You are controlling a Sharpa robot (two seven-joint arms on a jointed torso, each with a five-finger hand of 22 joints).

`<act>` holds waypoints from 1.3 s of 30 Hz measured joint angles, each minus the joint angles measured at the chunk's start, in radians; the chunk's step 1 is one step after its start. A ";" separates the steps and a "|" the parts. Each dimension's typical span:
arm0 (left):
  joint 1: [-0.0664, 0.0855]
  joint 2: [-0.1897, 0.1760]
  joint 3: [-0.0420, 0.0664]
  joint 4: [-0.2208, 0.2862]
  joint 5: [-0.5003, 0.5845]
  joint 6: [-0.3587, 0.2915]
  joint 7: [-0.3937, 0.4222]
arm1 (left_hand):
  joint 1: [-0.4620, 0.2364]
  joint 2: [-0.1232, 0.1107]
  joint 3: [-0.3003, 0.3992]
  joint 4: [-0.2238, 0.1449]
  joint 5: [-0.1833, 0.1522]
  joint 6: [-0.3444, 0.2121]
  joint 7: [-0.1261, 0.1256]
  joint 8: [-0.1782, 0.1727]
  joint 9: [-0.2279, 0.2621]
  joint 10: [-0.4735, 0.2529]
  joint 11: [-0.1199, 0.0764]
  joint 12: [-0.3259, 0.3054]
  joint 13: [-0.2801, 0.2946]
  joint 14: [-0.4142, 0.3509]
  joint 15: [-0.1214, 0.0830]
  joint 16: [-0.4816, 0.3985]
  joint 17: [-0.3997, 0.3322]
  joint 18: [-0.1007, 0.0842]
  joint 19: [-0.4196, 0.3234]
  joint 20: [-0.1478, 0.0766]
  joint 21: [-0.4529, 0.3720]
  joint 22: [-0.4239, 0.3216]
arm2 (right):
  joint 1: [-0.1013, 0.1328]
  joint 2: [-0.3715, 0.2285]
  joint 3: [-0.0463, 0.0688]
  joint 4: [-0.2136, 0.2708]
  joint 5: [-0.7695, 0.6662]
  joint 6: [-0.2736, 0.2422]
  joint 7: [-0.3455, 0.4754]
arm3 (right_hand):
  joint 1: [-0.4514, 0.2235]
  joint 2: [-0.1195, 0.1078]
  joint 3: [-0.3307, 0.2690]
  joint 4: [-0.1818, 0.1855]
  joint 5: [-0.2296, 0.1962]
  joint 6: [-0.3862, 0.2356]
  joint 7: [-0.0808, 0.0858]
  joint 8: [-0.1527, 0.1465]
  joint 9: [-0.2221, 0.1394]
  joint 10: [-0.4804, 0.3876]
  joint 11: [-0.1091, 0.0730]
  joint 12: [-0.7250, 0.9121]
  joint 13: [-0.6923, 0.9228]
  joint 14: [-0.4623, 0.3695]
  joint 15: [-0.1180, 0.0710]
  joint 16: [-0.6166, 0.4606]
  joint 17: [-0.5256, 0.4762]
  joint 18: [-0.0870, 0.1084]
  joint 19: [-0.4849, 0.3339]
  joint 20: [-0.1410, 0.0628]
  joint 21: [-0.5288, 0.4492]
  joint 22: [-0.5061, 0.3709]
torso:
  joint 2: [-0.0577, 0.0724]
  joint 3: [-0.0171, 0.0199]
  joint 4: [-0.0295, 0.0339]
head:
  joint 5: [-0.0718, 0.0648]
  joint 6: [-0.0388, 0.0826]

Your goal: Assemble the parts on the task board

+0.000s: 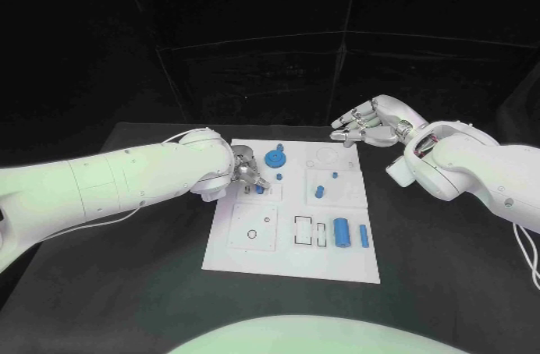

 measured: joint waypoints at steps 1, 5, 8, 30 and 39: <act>0.000 0.001 0.000 -0.001 0.000 0.001 -0.001 | -0.007 -0.002 -0.002 0.002 0.000 0.000 0.000 0.000 0.000 0.000 0.000 0.000 0.000 0.000 0.000 0.000 0.000 0.000 0.001 -0.001 0.000 0.001 | 0.000 0.000 0.000 0.000 0.000 0.000 0.000 | 0.000 0.000 0.000 0.000 0.000 0.000 0.000 0.000 0.000 0.000 0.000 0.000 0.000 0.000 0.000 0.000 0.000 0.000 0.000 0.000 0.000 0.000 | 0.000 0.0000 -0.0004 | 0.000 0.000; -0.001 0.004 -0.001 -0.005 0.000 0.004 -0.003 | -0.017 -0.002 -0.020 0.012 0.000 0.006 0.001 0.003 0.003 0.000 0.000 0.004 0.002 0.000 0.000 0.000 0.000 0.000 0.003 -0.003 0.004 0.004 | 0.000 0.000 0.000 0.000 0.000 0.000 0.000 | 0.000 0.000 0.000 0.000 0.000 0.000 0.000 0.000 0.000 -0.004 0.004 0.000 0.000 0.000 0.000 0.000 0.000 0.000 0.000 0.000 0.000 0.000 | -0.001 0.0002 -0.0009 | -0.001 0.000; -0.002 0.006 -0.002 -0.008 0.000 0.006 -0.005 | -0.030 -0.008 -0.040 0.020 0.000 0.007 0.000 0.005 0.006 0.003 -0.003 0.004 0.002 0.000 0.000 0.000 0.000 0.000 0.003 -0.003 0.004 0.004 | 0.000 0.000 0.000 0.000 0.000 0.001 0.000 | 0.000 0.000 0.000 0.000 0.000 0.000 0.000 0.000 0.000 -0.004 0.004 0.000 0.000 0.000 0.000 0.000 0.000 0.000 0.000 0.000 0.000 0.000 | -0.002 0.0003 -0.0010 | -0.002 -0.001; -0.003 0.011 -0.002 -0.021 0.000 0.011 -0.015 | -0.094 -0.026 -0.245 0.114 0.000 0.007 0.000 0.008 0.019 0.003 -0.003 0.008 0.001 0.000 0.000 0.000 0.000 0.000 0.003 -0.003 0.004 0.008 | 0.000 0.000 0.000 -0.001 0.000 0.005 0.000 | 0.000 0.000 -0.003 -0.003 0.000 0.000 0.000 0.000 0.000 -0.004 0.004 0.000 -0.001 0.000 0.000 0.000 -0.001 0.000 0.000 0.000 -0.004 -0.002 | -0.004 0.0001 -0.0021 | -0.004 -0.003; -0.003 -0.016 0.006 0.010 0.000 0.006 -0.015 | -0.095 -0.026 -0.329 0.152 0.000 0.007 0.000 0.008 0.023 0.003 -0.003 0.008 0.001 0.000 0.000 0.000 0.000 0.000 0.003 -0.003 0.004 0.009 | 0.000 0.000 0.000 -0.003 0.000 0.006 0.000 | 0.000 0.000 -0.006 0.000 0.000 0.000 0.000 0.000 0.000 -0.004 0.004 0.000 -0.002 -0.004 0.004 -0.004 -0.001 0.000 0.000 0.000 -0.004 -0.003 | -0.003 -0.0010 -0.0011 | -0.007 -0.001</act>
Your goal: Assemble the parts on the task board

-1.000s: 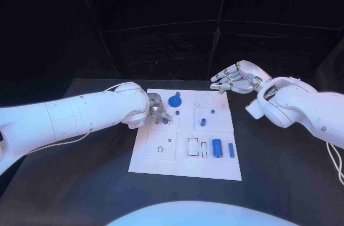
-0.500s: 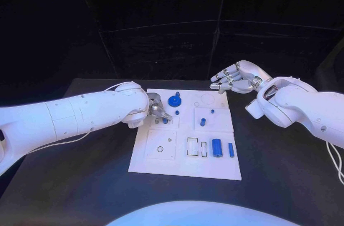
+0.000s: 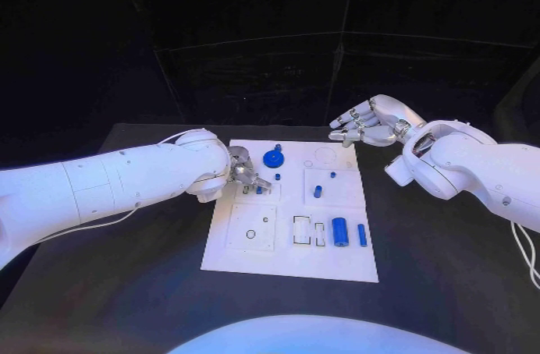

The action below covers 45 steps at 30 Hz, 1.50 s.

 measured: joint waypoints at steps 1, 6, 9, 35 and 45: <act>-0.001 -0.003 0.007 0.004 0.000 -0.001 0.000 | 0.000 0.000 -0.005 0.004 0.000 0.000 0.000 0.000 0.000 0.000 0.000 0.000 -0.001 0.000 0.000 0.000 0.000 0.000 0.000 0.000 0.000 -0.001 | 0.000 0.000 0.000 0.000 0.000 0.000 0.000 | 0.000 0.000 0.000 0.000 0.000 0.000 0.000 0.000 0.000 0.000 0.000 0.000 0.000 0.000 0.000 0.000 0.000 0.000 0.000 0.000 0.000 0.000 | 0.000 -0.0001 0.0002 | 0.000 0.001; 0.004 -0.019 0.067 0.023 0.000 -0.003 0.001 | 0.006 0.006 -0.046 0.021 0.000 0.000 0.000 0.000 0.002 -0.007 0.002 -0.005 -0.014 0.000 0.000 0.000 0.000 0.000 0.000 0.000 -0.006 -0.012 | 0.000 0.000 0.000 -0.003 0.000 0.001 0.000 | -0.004 0.004 0.000 0.000 0.000 0.000 0.000 0.000 0.000 0.000 0.000 0.000 0.000 0.000 0.000 0.000 0.000 0.000 0.000 0.000 -0.004 0.000 | 0.001 -0.0002 0.0013 | -0.002 0.004; 0.017 -0.026 0.092 0.026 0.001 0.003 0.000 | 0.020 0.020 -0.073 0.022 0.000 -0.019 0.007 -0.009 0.001 -0.027 0.007 -0.028 -0.038 0.000 0.000 0.000 0.000 0.000 0.000 0.000 -0.018 -0.024 | 0.000 0.000 0.000 -0.005 0.000 0.001 0.000 | -0.004 0.004 0.000 0.000 0.000 0.000 0.000 0.000 0.000 0.000 0.000 0.000 0.000 0.000 0.000 0.000 0.000 0.000 0.000 0.000 -0.004 0.000 | 0.002 -0.0002 0.0019 | -0.002 0.007; 0.106 0.173 0.099 -0.409 0.000 0.306 -0.042 | 0.075 0.089 -0.149 0.024 0.000 -0.078 0.043 -0.070 -0.041 -0.127 0.041 -0.116 -0.151 0.002 0.020 0.000 0.000 0.000 -0.014 0.021 -0.067 -0.074 | 0.000 0.013 0.000 -0.012 0.000 0.003 0.000 | -0.004 0.004 -0.003 0.003 0.000 0.000 0.000 0.000 0.000 0.000 0.000 0.000 -0.001 0.000 0.000 0.000 -0.001 0.000 0.000 0.000 -0.004 -0.001 | 0.005 -0.0011 0.0008 | 0.014 0.020; 0.084 0.219 0.085 -0.486 -0.009 0.316 -0.006 | 0.074 0.089 -0.162 0.022 0.000 -0.075 0.039 -0.070 -0.042 -0.123 0.037 -0.108 -0.145 0.002 0.020 0.000 0.000 0.000 -0.014 0.021 -0.062 -0.065 | 0.000 0.019 0.000 -0.015 0.000 0.004 0.000 | -0.004 0.004 -0.003 0.003 0.000 0.000 0.000 0.000 0.000 0.000 0.000 0.000 -0.001 0.000 0.000 0.000 -0.001 0.000 0.000 0.000 -0.004 -0.001 | 0.004 -0.0013 0.0012 | 0.016 0.016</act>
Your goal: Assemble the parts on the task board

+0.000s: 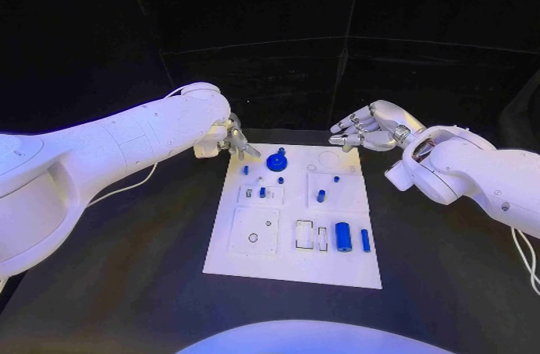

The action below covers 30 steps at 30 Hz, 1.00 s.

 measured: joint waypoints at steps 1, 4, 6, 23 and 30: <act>-0.002 0.003 0.000 -0.005 0.000 0.001 0.003 | 0.000 0.000 0.000 0.000 0.000 0.000 0.000 0.000 0.000 0.000 0.000 0.000 0.000 0.000 0.000 0.000 0.000 0.000 0.000 0.000 0.000 0.000 | 0.000 0.000 0.000 0.000 0.000 0.000 0.000 | 0.000 0.000 0.000 0.000 0.000 0.000 0.000 0.000 0.000 0.000 0.000 0.000 0.000 0.000 0.000 0.000 0.000 0.000 0.000 0.000 0.000 0.000 | 0.000 0.0001 0.0001 | 0.000 -0.001; -0.006 0.011 -0.001 -0.021 -0.002 0.005 0.011 | 0.000 0.000 -0.006 -0.003 0.000 0.000 0.000 0.000 -0.001 0.000 0.000 0.000 0.000 0.000 0.000 0.000 0.000 0.000 0.000 0.000 0.000 0.000 | 0.000 0.002 0.000 -0.001 0.000 0.001 0.000 | 0.000 0.000 0.000 0.000 0.000 0.000 0.000 0.000 0.000 0.000 0.000 0.000 0.000 0.000 0.000 0.000 0.000 0.000 0.000 0.000 0.000 0.000 | 0.000 0.0003 0.0003 | 0.000 -0.001; -0.008 0.014 -0.001 -0.028 -0.002 0.007 0.015 | 0.007 0.007 -0.010 -0.004 0.000 0.000 0.000 0.000 -0.003 0.000 0.000 0.000 -0.002 0.000 0.000 0.000 0.000 0.000 0.000 0.000 0.000 0.000 | 0.000 0.003 0.000 -0.001 0.000 0.001 0.000 | 0.000 0.000 0.000 0.000 0.000 0.000 0.000 0.000 0.000 0.000 0.000 0.000 0.000 0.000 0.000 0.000 0.000 0.000 0.000 0.000 0.000 0.000 | -0.001 0.0004 0.0004 | 0.000 -0.002; -0.022 0.025 -0.002 -0.058 -0.006 0.051 0.030 | 0.057 0.037 -0.016 -0.011 0.000 0.007 0.000 -0.004 -0.008 0.000 0.000 0.000 -0.008 0.000 0.000 0.000 0.000 0.000 0.000 0.000 0.000 0.000 | 0.000 0.007 0.000 -0.003 0.000 0.003 0.001 | 0.000 0.000 0.000 0.000 0.000 0.000 0.000 0.000 0.000 0.000 0.000 0.000 0.000 0.000 0.000 0.000 0.000 0.000 0.000 0.000 0.000 0.000 | -0.001 0.0012 0.0021 | 0.001 -0.006; -0.027 0.028 -0.002 -0.059 -0.007 0.063 0.031 | 0.063 0.043 -0.016 -0.011 0.000 0.007 0.000 -0.004 -0.009 0.000 0.000 0.000 -0.008 0.000 0.000 0.000 0.000 0.000 0.000 0.000 0.000 0.000 | 0.000 0.007 0.000 -0.004 0.000 0.004 0.001 | 0.000 0.000 0.000 0.000 0.000 0.000 0.000 0.000 0.000 0.000 0.000 0.000 0.000 0.000 0.000 0.000 0.000 0.000 0.000 0.000 0.000 0.000 | -0.001 0.0014 0.0019 | -0.001 -0.007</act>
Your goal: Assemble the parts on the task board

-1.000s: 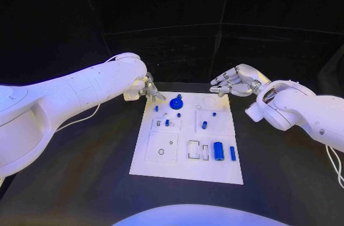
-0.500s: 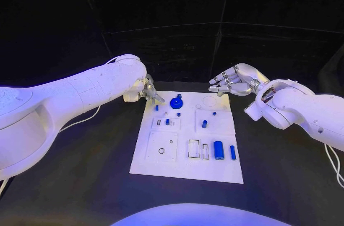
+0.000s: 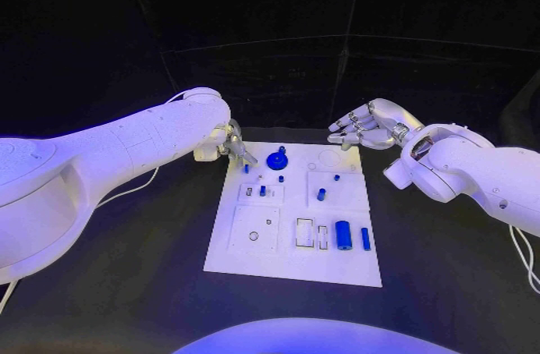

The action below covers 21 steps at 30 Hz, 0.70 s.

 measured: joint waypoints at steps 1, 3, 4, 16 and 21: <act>-0.001 0.000 0.000 0.000 0.000 0.002 0.000 | 0.000 0.000 0.000 0.000 0.000 0.000 0.000 0.000 0.000 0.000 0.000 0.000 0.000 0.000 0.000 0.000 0.000 0.000 0.000 0.000 0.000 0.000 | 0.000 0.000 0.000 0.000 0.000 0.000 0.000 | 0.000 0.000 0.000 0.000 0.000 0.000 0.000 0.000 0.000 0.000 0.000 0.000 0.000 0.000 0.000 0.000 0.000 0.000 0.000 0.000 0.000 0.000 | 0.000 0.0000 0.0000 | 0.000 0.000; -0.001 0.001 0.000 0.001 0.000 0.004 0.000 | 0.005 0.005 0.003 -0.003 0.000 0.000 0.000 0.000 0.000 0.000 0.000 0.000 0.000 0.000 0.000 0.000 0.000 0.000 0.000 0.000 0.000 0.000 | 0.000 0.001 0.000 0.000 0.000 0.000 0.000 | 0.000 0.000 0.000 0.000 0.003 0.000 0.000 0.000 0.000 0.000 0.000 0.000 0.000 0.000 0.000 0.000 0.000 0.000 0.000 0.000 0.000 0.000 | 0.000 0.0000 0.0000 | -0.001 0.000; -0.001 0.001 0.000 0.001 0.000 0.005 0.000 | 0.005 0.005 0.003 -0.003 0.000 0.000 0.000 0.000 -0.001 0.000 0.000 0.000 0.000 0.000 0.000 0.000 0.000 0.000 0.000 0.000 0.000 0.001 | 0.000 0.001 0.000 0.000 0.000 0.000 0.000 | 0.000 0.000 0.000 0.000 0.005 0.000 0.000 0.000 0.000 0.000 0.000 0.000 -0.001 0.000 0.000 0.000 0.000 0.000 0.000 0.000 -0.004 -0.001 | 0.000 0.0000 0.0000 | -0.001 0.000; -0.003 0.001 0.000 0.011 -0.001 0.014 0.002 | 0.029 0.013 0.006 -0.011 0.000 0.001 0.001 0.000 -0.002 0.000 0.000 0.000 0.000 0.000 0.000 0.000 0.000 0.000 0.000 0.000 0.000 0.004 | 0.000 0.002 0.000 -0.001 0.000 0.000 0.002 | 0.000 0.000 0.000 0.000 0.005 0.000 0.000 0.000 0.000 0.000 0.000 0.000 -0.001 0.000 0.000 0.000 0.000 0.000 0.000 0.000 -0.004 -0.002 | 0.000 0.0002 0.0000 | -0.001 -0.001; -0.003 0.001 0.000 0.013 -0.001 0.018 0.002 | 0.042 0.013 0.004 -0.018 0.000 0.004 0.004 0.000 -0.003 0.000 0.000 0.000 -0.002 0.000 0.000 0.000 0.000 0.000 0.000 0.000 0.000 0.004 | 0.000 0.002 0.000 -0.001 0.000 0.000 0.002 | 0.000 0.000 0.000 0.000 0.005 0.000 0.000 0.000 0.000 0.000 0.000 0.000 -0.001 0.000 0.000 0.000 0.000 0.000 0.000 0.000 -0.004 -0.002 | 0.000 0.0002 0.0000 | -0.001 -0.002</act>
